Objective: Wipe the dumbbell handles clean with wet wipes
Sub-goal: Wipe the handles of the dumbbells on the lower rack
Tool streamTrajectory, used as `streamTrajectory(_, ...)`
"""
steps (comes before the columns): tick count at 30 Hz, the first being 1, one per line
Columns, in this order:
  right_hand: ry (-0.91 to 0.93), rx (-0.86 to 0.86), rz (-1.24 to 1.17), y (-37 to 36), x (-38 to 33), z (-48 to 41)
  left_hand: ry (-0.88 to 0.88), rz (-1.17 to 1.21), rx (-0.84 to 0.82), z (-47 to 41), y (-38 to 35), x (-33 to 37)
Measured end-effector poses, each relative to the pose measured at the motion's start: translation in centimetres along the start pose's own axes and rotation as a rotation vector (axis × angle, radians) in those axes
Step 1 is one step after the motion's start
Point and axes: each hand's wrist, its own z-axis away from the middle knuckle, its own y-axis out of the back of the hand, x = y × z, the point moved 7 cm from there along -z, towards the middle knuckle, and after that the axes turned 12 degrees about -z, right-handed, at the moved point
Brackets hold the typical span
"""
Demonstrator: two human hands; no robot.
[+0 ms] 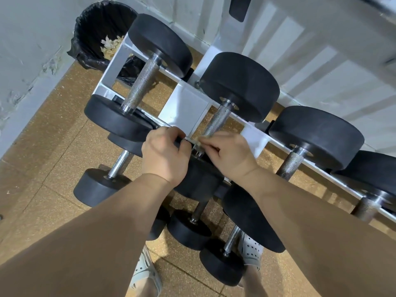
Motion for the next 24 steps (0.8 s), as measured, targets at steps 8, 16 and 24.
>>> streamTrajectory(8, -0.05, 0.205, 0.021, 1.5, 0.7, -1.2, 0.008, 0.008, -0.002, 0.1, 0.0, -0.1)
streamTrajectory(16, -0.164, 0.352, -0.003, 4.2, 1.7, -2.3, 0.013, -0.015, -0.033, 0.0, -0.2, -0.3)
streamTrajectory(24, -0.128, 0.192, 0.058, 3.5, 0.7, -2.5, 0.055, -0.003, -0.055, 0.1, -0.4, -0.7)
